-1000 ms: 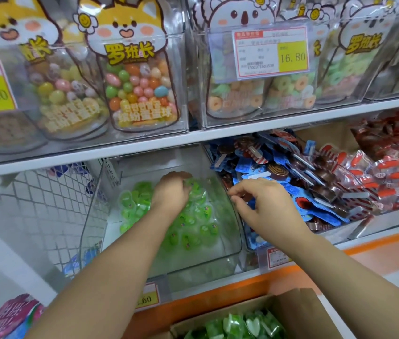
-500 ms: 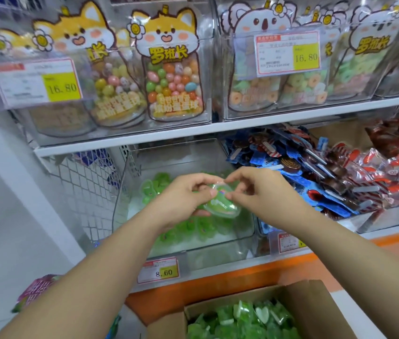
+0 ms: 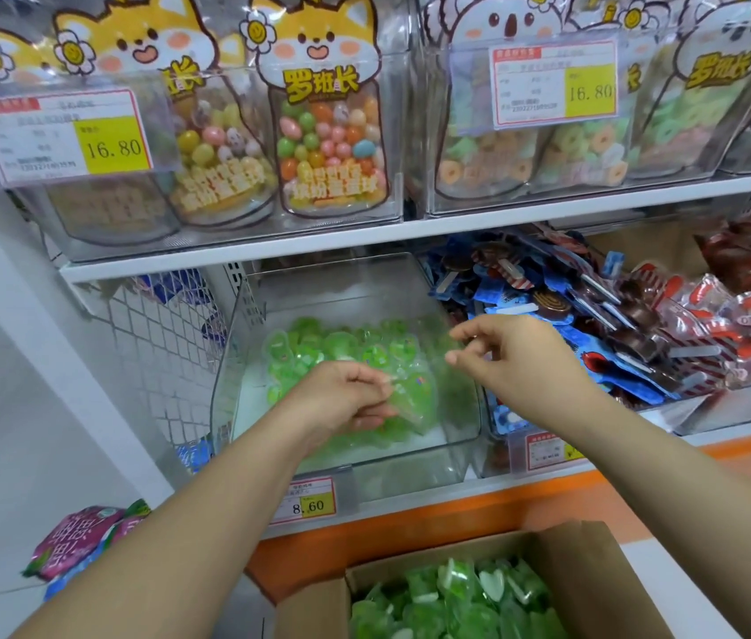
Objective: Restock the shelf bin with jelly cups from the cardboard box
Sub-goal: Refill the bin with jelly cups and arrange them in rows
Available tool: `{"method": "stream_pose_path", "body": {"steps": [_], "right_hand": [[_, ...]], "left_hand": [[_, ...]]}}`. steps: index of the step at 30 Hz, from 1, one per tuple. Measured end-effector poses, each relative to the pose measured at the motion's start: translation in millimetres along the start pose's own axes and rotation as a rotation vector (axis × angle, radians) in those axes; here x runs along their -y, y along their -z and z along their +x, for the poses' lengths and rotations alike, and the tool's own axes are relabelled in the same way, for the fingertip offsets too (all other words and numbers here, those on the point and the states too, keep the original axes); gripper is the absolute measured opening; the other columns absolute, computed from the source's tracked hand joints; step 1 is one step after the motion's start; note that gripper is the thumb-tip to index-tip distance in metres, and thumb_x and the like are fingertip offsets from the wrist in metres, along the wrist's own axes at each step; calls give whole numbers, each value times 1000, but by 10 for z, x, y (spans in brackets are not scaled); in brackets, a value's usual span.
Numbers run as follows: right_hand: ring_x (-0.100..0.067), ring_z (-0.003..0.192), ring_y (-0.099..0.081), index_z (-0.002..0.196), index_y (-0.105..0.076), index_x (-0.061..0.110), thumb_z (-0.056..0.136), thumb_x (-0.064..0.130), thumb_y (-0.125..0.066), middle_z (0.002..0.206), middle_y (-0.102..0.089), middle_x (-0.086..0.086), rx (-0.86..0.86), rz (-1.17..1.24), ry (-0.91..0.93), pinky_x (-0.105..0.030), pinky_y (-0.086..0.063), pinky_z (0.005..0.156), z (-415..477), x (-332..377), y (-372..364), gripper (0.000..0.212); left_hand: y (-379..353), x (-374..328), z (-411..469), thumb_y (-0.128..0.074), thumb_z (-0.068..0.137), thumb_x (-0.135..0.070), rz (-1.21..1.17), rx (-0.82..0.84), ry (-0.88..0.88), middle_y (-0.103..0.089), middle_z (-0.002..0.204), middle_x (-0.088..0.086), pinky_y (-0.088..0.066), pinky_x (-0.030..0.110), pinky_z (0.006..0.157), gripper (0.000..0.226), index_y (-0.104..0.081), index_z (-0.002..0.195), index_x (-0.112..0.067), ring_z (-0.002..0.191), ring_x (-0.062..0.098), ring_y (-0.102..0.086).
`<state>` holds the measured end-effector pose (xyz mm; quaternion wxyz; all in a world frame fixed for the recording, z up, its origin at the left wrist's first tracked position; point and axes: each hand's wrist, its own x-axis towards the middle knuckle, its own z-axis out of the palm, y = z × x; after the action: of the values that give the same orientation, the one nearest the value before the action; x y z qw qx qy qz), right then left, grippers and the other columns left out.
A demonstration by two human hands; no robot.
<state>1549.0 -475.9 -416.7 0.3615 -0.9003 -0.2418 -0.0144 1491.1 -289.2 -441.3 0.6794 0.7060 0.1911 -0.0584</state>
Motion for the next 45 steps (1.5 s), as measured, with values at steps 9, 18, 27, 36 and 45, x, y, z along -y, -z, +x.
{"method": "stream_pose_path", "body": {"steps": [9, 18, 27, 36, 45], "right_hand": [[5, 65, -49, 95, -65, 27, 86, 28, -64, 71, -61, 17, -47, -35, 29, -42, -44, 91, -72, -95, 16, 9], [1, 70, -52, 99, -66, 25, 87, 23, -62, 72, -61, 17, -53, -19, 0, -41, -42, 95, -61, -110, -7, 12], [-5, 74, -54, 102, -67, 25, 89, 21, -58, 73, -56, 21, -31, -67, -3, -40, -43, 93, -73, -92, -2, 16], [1, 65, -49, 103, -66, 26, 89, 23, -59, 73, -55, 21, -7, -69, -8, -40, -43, 93, -77, -90, 1, 16], [-11, 79, -59, 101, -67, 26, 89, 23, -58, 71, -53, 22, 9, -93, -29, -41, -42, 96, -103, -53, 19, 15]], "left_hand": [[-170, 280, 228, -52, 90, 9, 250, 22, 153, -56, 68, 8, -53, 17, 47, 19, -54, 84, -9, 40, 5, -59], [-328, 257, 360, -54, 89, 8, 436, 31, 133, -57, 65, 11, -50, 19, 44, 25, -46, 80, -14, 36, 4, -56], [-366, 280, 329, -48, 92, 9, 366, 114, 222, -48, 69, 7, -55, 21, 54, 41, -56, 125, -14, 48, 7, -53], [-422, 270, 335, -46, 93, 10, 416, 84, 251, -57, 114, 22, -53, 22, 47, 58, -40, 142, -18, 62, 15, -55], [-401, 243, 330, -54, 89, 2, 684, 96, 167, -65, 98, 11, -53, 19, 56, 58, -44, 140, -26, 64, 14, -66]]}}
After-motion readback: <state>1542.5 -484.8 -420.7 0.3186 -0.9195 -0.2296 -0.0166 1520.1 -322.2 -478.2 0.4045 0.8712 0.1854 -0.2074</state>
